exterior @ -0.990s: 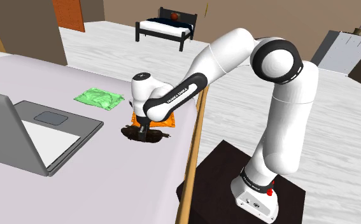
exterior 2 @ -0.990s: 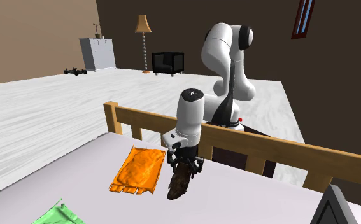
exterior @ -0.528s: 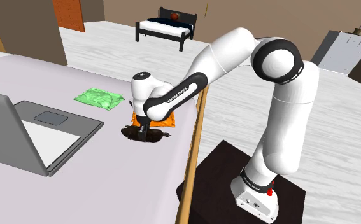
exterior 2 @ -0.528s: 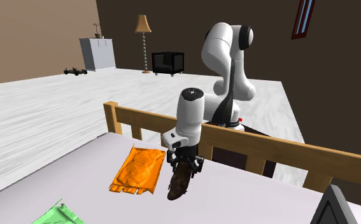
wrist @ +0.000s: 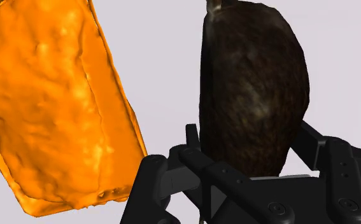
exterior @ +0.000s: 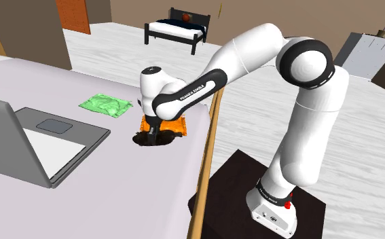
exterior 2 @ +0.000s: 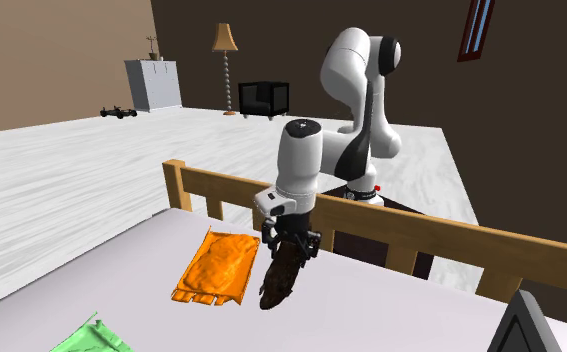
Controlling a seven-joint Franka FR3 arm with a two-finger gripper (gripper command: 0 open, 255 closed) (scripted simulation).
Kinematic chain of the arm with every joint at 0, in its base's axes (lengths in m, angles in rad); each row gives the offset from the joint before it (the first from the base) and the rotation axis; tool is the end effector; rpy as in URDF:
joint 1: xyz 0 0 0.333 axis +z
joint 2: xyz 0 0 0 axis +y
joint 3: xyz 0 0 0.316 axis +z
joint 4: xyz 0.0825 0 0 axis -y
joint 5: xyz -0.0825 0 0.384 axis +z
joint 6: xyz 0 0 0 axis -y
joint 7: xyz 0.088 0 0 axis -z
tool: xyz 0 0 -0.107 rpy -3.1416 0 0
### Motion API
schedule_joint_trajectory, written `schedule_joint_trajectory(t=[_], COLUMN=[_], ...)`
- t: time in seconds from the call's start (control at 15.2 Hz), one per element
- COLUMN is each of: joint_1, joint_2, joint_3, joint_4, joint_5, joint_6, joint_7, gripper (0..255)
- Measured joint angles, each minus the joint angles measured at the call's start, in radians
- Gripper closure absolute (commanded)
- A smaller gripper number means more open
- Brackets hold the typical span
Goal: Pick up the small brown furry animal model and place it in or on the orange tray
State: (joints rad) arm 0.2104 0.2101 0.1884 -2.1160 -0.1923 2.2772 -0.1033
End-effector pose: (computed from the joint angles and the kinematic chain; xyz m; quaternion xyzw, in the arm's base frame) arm 0.5237 0.2140 0.3127 0.9497 0.3080 -0.0135 0.0547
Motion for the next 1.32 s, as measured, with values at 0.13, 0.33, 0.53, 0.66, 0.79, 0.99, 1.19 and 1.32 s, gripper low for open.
schedule_joint_trajectory(t=[0.13, 0.33, 0.53, 0.66, 0.79, 0.99, 1.19, 1.32], joint_1=[-0.001, -0.002, -0.005, -0.004, -0.005, -0.006, -0.029, -0.055], joint_2=[-0.014, -0.038, -0.059, -0.075, -0.091, -0.104, -0.095, -0.064], joint_3=[0.002, 0.005, 0.005, 0.007, 0.008, 0.008, -0.010, -0.032], joint_4=[0.012, 0.023, 0.038, 0.048, 0.057, 0.077, 0.099, 0.144], joint_5=[0.007, 0.017, 0.027, 0.033, 0.039, 0.045, 0.044, 0.041], joint_6=[-0.025, -0.059, -0.094, -0.119, -0.143, -0.175, -0.183, -0.194], joint_7=[-0.008, -0.016, -0.028, -0.032, -0.038, -0.046, -0.088, -0.135], gripper=[255, 255, 255, 255, 255, 255, 255, 255])
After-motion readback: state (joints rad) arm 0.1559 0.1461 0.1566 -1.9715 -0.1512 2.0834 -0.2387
